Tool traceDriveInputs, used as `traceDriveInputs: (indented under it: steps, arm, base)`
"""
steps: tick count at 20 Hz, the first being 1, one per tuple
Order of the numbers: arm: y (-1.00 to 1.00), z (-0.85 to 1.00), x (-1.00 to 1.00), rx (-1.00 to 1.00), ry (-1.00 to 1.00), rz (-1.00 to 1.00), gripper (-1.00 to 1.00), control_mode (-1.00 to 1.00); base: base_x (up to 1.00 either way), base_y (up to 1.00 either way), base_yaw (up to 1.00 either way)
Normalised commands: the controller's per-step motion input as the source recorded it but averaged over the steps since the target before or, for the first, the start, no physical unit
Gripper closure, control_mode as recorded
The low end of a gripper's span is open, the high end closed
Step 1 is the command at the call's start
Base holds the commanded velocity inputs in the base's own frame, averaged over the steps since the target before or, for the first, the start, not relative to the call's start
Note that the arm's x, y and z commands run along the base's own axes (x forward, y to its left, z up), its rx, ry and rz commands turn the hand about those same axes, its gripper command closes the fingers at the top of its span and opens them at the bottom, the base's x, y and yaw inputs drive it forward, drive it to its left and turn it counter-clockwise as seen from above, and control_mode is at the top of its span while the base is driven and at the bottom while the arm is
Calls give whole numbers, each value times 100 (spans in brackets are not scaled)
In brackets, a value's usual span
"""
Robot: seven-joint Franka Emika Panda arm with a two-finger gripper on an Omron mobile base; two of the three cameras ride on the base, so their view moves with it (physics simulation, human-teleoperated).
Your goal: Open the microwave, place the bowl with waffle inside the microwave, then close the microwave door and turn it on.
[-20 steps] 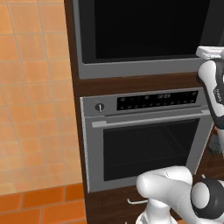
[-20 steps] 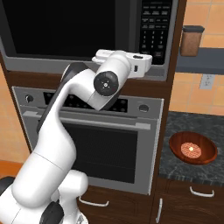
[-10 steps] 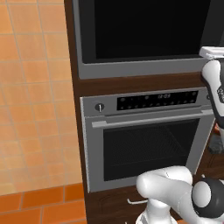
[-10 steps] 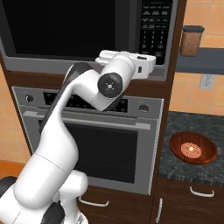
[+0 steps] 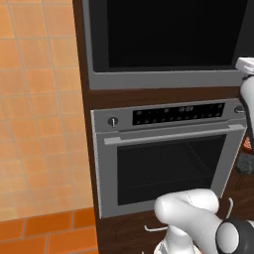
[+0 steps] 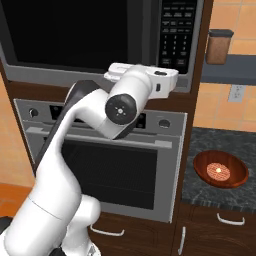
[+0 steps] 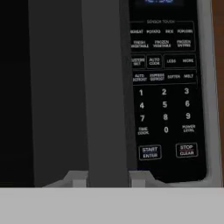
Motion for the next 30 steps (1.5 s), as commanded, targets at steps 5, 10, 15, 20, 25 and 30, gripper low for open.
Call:
traceDriveInputs:
  steps: [5, 10, 15, 20, 25, 30]
  arm:
    - [1, 0, -100, -3, 2, 0, 100, -100]
    - [2, 0, -100, -3, 1, 0, 100, -100]
    - [8, 0, -100, -4, 6, 0, 100, -100]
    - [10, 0, -100, -5, 6, 0, 100, -100]
    - [12, 0, -100, -3, 3, 0, 100, -100]
    - [24, -3, -92, -3, 0, 0, 100, -100]
  base:
    - [0, 0, 0]
    - [0, 0, 0]
    - [0, 0, 0]
    - [0, 0, 0]
    - [0, 0, 0]
    - [0, 0, 0]
